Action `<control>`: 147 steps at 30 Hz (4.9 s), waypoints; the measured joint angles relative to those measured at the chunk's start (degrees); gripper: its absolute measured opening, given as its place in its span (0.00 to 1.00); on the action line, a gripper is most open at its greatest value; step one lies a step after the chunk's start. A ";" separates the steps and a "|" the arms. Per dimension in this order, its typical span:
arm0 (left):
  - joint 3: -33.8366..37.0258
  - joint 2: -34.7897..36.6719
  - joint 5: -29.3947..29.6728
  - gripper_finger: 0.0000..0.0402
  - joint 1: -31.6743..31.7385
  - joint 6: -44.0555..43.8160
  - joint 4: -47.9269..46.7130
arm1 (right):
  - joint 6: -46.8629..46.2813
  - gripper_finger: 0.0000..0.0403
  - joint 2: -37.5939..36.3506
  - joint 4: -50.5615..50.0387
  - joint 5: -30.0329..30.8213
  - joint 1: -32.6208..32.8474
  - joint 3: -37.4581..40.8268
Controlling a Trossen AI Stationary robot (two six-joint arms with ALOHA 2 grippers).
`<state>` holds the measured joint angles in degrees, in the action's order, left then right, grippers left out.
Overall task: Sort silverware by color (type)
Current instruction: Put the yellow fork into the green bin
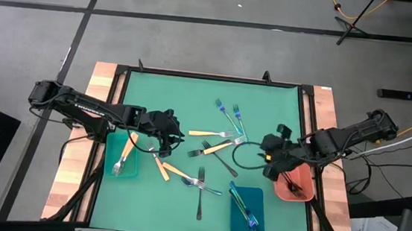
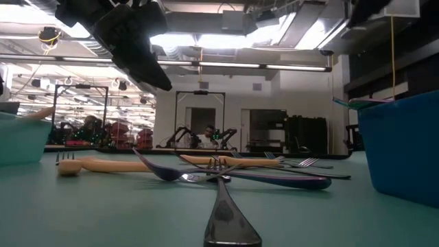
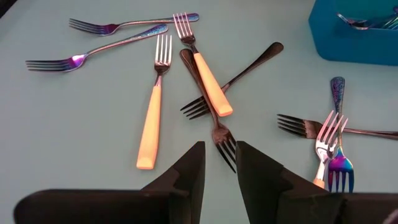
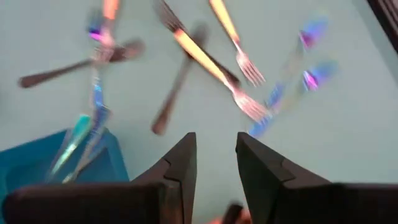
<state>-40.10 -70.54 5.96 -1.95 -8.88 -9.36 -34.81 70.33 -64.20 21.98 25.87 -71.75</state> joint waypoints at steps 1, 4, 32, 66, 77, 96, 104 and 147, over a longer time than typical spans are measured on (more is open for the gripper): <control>0.00 0.00 0.00 0.21 0.00 0.00 -0.01 | 2.29 0.26 0.05 1.70 0.19 0.00 0.00; 0.00 0.00 0.00 0.21 -0.01 0.00 -0.01 | 7.58 0.26 0.07 5.96 0.49 -0.01 0.00; -0.02 0.00 0.62 0.21 0.01 0.00 -0.01 | 29.97 0.26 4.63 19.39 -7.83 -16.33 0.07; -0.02 0.00 0.63 0.21 0.01 0.00 -0.21 | 50.36 0.26 36.60 19.32 -20.12 -28.92 0.31; -0.02 0.00 0.63 0.21 0.00 0.00 -0.18 | 51.80 0.26 38.68 20.95 -20.20 -28.89 0.31; -0.02 0.00 0.63 0.21 0.01 0.01 -0.18 | 51.73 0.26 38.44 25.31 -21.54 -28.89 4.00; -0.02 0.00 0.63 0.21 0.01 0.01 -0.18 | 51.65 0.26 38.44 25.42 -21.56 -28.89 4.04; -0.02 0.00 0.63 0.21 0.00 0.02 -0.17 | 51.62 0.00 38.17 25.37 -21.04 -28.87 4.03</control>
<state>-40.12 -70.54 6.59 -1.94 -8.87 -9.52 16.81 108.50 -38.83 0.94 -3.01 -67.72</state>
